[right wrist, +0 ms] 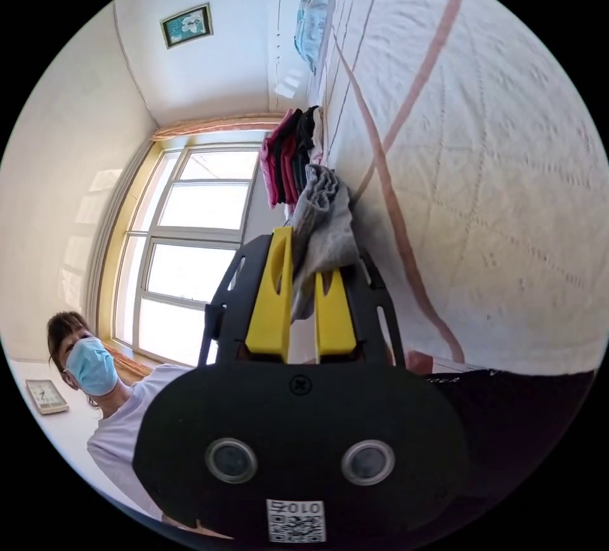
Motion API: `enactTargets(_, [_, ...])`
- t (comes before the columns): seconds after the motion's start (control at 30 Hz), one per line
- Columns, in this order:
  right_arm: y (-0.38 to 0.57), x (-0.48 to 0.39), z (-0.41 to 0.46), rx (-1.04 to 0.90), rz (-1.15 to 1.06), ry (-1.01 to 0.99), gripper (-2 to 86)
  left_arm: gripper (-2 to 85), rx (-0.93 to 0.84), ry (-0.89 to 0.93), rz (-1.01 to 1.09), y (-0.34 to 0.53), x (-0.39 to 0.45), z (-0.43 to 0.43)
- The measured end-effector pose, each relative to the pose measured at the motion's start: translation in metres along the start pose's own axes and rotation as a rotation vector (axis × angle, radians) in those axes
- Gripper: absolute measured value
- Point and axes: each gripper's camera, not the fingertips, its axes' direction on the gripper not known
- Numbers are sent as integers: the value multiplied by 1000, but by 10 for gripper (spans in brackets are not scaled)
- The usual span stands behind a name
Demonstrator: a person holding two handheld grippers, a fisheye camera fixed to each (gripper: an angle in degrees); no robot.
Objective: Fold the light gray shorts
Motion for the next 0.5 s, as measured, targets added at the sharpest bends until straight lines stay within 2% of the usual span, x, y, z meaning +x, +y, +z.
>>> enactTargets(0.2, [-48, -70, -3, 3, -147, 30, 62, 80, -165, -57, 254, -136, 70, 34])
enactTargets(0.33, [-65, -140, -27, 141, -317, 21, 62, 80, -318, -103, 499, -195, 152, 88])
enactTargets(0.5, [-32, -184, -49, 259, -454, 158, 62, 79, -445, -62, 518, -207, 146, 136])
